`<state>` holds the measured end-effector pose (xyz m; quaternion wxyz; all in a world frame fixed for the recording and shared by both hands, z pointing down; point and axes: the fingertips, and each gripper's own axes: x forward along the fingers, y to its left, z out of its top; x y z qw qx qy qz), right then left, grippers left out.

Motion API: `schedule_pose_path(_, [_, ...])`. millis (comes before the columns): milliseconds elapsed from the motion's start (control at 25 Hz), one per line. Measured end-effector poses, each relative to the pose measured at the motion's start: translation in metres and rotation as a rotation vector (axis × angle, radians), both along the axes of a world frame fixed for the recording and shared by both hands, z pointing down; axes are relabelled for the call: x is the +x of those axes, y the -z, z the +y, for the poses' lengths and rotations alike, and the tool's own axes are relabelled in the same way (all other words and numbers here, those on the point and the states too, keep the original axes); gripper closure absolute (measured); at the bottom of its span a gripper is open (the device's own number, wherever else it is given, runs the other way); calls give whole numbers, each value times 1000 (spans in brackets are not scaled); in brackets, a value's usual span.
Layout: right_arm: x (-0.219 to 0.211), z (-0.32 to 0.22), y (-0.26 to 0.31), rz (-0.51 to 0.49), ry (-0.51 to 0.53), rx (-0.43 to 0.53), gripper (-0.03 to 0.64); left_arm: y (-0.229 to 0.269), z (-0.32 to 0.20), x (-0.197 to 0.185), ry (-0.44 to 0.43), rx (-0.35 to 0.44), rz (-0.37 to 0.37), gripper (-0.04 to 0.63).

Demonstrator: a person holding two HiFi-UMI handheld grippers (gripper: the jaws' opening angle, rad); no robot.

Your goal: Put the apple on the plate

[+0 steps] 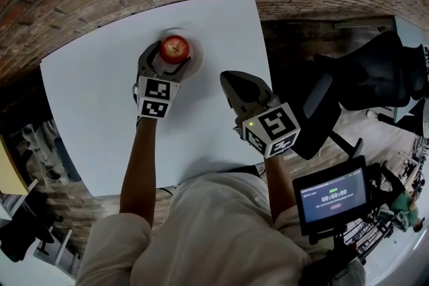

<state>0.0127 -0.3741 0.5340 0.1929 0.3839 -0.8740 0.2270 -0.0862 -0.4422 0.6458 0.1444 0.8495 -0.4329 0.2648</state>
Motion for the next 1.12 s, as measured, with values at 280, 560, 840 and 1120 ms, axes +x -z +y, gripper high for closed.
schedule_pose_path(280, [1,0,-1,-2,5,-2,614,-2,-2,-3,29,-5,12,212])
schedule_pose_path(560, [1,4,2,-10,11,2,614,2,3,-2,33,-29,85,190])
schedule_pose_path(840, [-1,13,13,-23,24,19,614,8,15,-3,40,-36,81,190])
schedule_pose_path(1120, [-3,22,28,-38,37,43,614,25,31,-11,38,-16,24,190])
